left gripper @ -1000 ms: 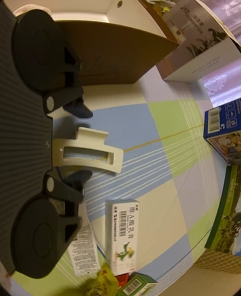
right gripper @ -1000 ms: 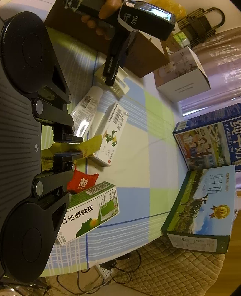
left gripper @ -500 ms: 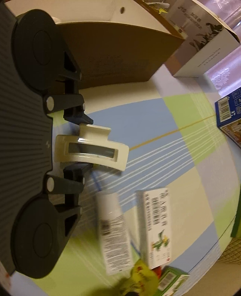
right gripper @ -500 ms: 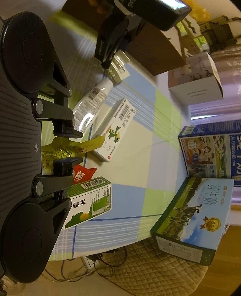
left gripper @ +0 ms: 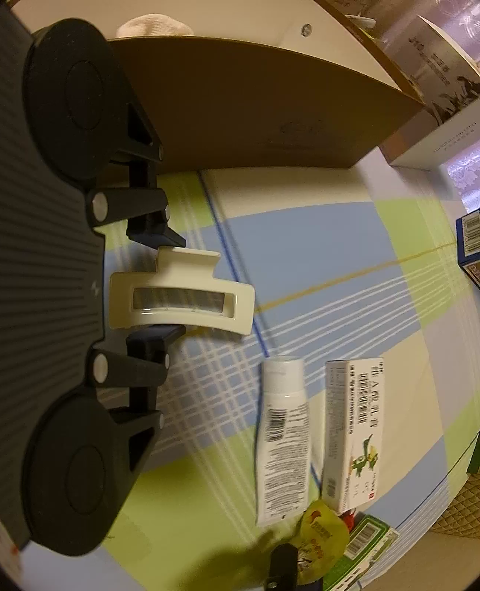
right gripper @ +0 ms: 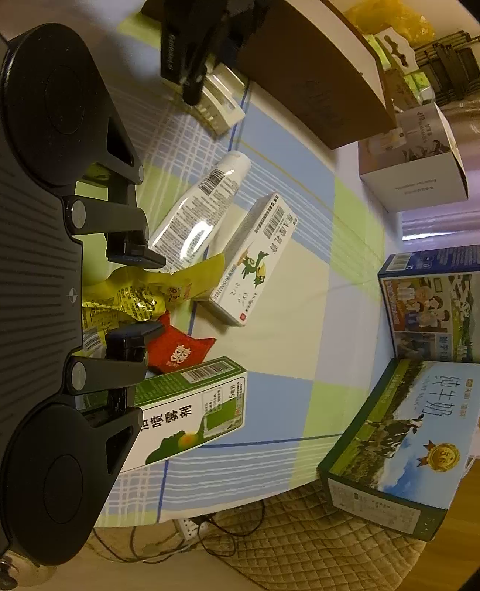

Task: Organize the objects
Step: 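Grasp the white claw clip with the left tool, then carry the claw clip and yellow pouch over the cardboard box with both tools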

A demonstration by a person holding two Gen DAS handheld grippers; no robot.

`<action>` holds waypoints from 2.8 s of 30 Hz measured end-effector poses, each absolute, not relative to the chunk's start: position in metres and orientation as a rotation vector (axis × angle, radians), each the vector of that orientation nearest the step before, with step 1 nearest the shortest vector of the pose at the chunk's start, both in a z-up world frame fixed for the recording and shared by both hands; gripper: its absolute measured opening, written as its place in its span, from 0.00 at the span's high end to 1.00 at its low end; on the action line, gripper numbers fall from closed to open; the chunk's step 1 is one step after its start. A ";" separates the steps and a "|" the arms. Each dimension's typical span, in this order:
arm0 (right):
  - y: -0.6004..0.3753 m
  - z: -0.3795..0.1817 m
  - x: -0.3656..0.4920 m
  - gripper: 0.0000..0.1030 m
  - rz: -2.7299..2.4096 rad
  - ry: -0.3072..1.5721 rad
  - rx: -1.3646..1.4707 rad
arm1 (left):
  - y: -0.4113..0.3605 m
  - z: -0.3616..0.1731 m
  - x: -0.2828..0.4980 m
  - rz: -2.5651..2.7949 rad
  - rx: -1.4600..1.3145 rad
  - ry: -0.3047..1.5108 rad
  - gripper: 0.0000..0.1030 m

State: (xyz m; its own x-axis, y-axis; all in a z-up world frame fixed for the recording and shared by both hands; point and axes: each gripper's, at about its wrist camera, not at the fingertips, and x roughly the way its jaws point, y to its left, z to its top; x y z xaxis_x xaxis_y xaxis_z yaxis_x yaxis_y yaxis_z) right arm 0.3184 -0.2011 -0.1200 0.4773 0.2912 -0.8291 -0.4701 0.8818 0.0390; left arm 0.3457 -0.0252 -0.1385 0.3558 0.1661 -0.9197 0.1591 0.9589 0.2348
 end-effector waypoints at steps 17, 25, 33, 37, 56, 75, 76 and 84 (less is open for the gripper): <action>-0.210 -0.109 0.269 0.75 0.568 1.101 -0.085 | -0.018 -0.132 0.275 -0.038 0.226 1.243 0.64; -0.207 -0.112 0.250 0.75 0.582 1.109 -0.171 | -0.007 -0.136 0.245 -0.044 0.124 1.272 0.64; -0.203 -0.131 0.248 0.76 0.568 1.106 -0.285 | -0.007 -0.137 0.246 -0.034 0.109 1.235 0.64; -0.205 -0.132 0.251 0.80 0.565 1.096 -0.278 | -0.006 -0.138 0.247 -0.030 0.098 1.223 0.64; -0.217 -0.125 0.233 0.85 0.552 1.085 -0.181 | -0.008 -0.140 0.254 -0.028 0.086 1.189 0.62; -0.203 -0.092 0.210 0.85 0.599 1.023 -0.097 | 0.009 -0.098 0.215 -0.058 -0.026 1.093 0.64; -0.199 -0.089 0.209 0.85 0.605 1.017 -0.095 | 0.011 -0.093 0.212 -0.060 -0.036 1.086 0.64; -0.167 -0.062 0.202 0.85 0.671 0.958 -0.066 | 0.033 -0.056 0.194 -0.056 -0.093 1.007 0.64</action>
